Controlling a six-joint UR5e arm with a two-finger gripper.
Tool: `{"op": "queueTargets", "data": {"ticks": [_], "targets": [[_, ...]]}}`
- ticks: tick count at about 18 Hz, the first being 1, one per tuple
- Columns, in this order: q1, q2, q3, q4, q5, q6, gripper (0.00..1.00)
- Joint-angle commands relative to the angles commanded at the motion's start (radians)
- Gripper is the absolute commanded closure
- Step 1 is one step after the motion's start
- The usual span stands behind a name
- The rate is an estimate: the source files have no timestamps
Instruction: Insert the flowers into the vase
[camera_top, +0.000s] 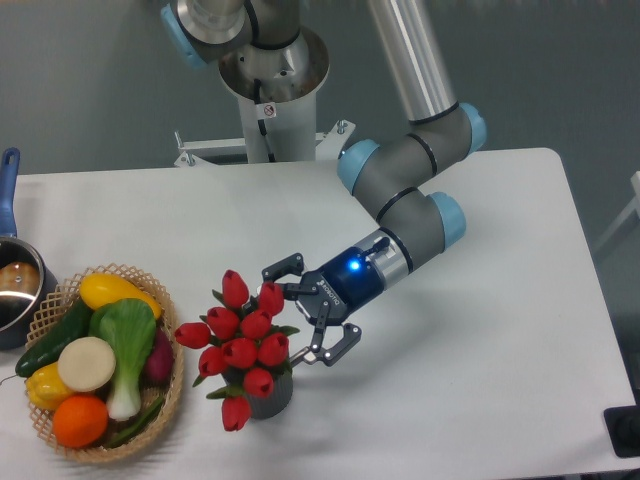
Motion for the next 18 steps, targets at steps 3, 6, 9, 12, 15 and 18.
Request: {"op": "queueTargets", "data": {"ticks": [3, 6, 9, 12, 15, 18], "targets": [[0.069, 0.067, -0.029, -0.005, 0.034, -0.008, 0.0], [0.117, 0.142, -0.057, -0.005, 0.15, -0.003, 0.0], [0.17, 0.245, -0.035, -0.003, 0.432, -0.002, 0.0], [0.186, 0.297, 0.018, -0.002, 0.586, -0.008, 0.0], [0.235, 0.408, 0.031, -0.011, 0.89, -0.015, 0.0], [0.256, 0.454, 0.021, -0.018, 1.113, -0.011, 0.0]]}}
